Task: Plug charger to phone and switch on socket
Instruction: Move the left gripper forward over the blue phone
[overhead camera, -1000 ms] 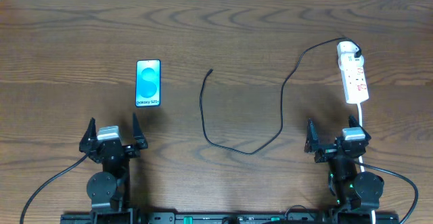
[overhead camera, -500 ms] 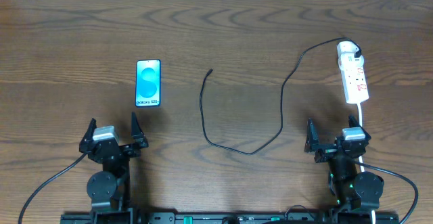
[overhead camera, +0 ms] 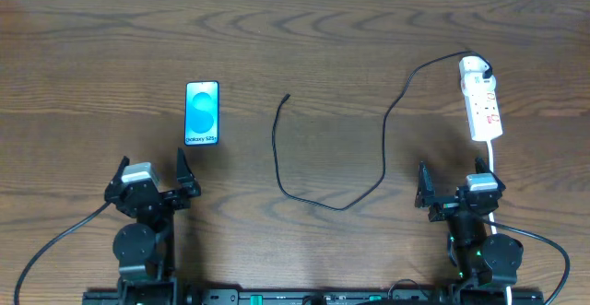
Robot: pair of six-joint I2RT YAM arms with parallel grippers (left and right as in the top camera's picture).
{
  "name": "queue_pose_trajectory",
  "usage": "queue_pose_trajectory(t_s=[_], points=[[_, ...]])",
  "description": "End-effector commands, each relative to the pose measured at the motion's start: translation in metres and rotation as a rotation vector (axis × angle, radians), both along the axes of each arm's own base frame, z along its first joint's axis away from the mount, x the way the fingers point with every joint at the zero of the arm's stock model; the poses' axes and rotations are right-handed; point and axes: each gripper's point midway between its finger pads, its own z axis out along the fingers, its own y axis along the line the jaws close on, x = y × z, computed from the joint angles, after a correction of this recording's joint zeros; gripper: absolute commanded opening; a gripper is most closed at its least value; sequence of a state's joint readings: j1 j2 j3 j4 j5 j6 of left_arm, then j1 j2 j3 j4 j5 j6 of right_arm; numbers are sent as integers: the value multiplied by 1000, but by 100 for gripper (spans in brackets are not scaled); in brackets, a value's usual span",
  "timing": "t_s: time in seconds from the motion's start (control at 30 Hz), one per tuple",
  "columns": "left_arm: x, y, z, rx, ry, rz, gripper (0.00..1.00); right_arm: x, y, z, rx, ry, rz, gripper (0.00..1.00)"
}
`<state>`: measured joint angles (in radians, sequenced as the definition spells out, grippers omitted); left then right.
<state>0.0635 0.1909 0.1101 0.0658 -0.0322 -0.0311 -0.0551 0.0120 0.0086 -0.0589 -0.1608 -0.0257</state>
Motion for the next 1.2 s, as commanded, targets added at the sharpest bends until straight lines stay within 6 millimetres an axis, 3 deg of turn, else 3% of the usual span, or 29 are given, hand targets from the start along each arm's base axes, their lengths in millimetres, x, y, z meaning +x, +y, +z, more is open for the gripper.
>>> queue_pose_trajectory(t_s=[0.0, 0.2, 0.43, 0.8, 1.17], points=[[4, -1, 20, -15, -16, -2, 98, 0, 0, -1, 13, 0, -1, 99], [14, -1, 32, -17, 20, -9, 98, 0, 0, 0, 13, 0, -1, 99], [34, -16, 42, -38, 113, -102, 98, 0, 0, 0, 13, 0, -1, 99], [68, -28, 54, -85, 336, -176, 98, 0, 0, 0, 13, 0, -1, 99], [86, -27, 63, -121, 576, -169, 98, 0, 0, 0, 13, 0, -1, 99]])
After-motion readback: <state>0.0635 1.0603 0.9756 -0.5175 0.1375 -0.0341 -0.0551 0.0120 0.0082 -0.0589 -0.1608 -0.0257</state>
